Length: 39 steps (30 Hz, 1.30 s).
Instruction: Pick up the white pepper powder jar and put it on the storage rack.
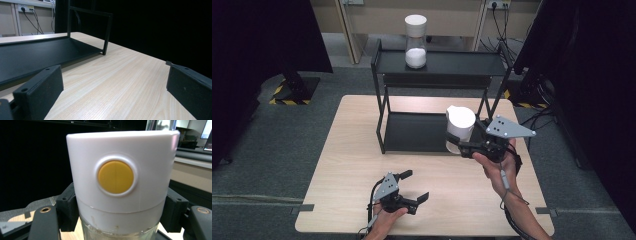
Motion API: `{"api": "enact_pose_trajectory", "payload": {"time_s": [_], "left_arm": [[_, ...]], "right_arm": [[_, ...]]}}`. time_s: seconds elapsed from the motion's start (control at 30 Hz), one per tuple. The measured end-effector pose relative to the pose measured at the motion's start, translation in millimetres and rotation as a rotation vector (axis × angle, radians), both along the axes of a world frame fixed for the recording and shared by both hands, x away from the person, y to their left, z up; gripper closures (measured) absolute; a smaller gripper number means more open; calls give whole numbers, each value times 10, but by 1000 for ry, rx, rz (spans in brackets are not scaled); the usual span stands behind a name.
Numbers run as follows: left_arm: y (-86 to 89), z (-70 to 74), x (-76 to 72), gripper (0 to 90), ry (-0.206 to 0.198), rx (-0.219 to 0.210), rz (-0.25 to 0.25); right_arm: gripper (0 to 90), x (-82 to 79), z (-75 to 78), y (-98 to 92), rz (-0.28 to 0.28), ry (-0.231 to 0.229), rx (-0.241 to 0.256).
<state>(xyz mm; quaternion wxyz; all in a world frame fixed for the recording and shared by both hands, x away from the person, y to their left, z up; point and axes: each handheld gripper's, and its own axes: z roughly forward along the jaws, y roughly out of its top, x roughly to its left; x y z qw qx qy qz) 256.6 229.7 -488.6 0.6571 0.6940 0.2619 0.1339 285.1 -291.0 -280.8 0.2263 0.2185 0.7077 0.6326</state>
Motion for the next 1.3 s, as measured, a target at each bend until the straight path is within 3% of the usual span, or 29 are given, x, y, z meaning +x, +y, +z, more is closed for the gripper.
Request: {"api": "enact_pose_trajectory", "payload": {"time_s": [0.6, 0.97, 1.3], "left_arm": [[5, 1, -3, 1, -1, -4, 2], [4, -7, -2, 1, 4, -1, 3], [2, -16, -3, 1, 4, -4, 0]], "right_arm": [[307, 330, 590, 175, -36, 7, 22], [307, 635, 896, 375, -120, 33, 43], [307, 882, 1062, 523, -201, 52, 43]]}}
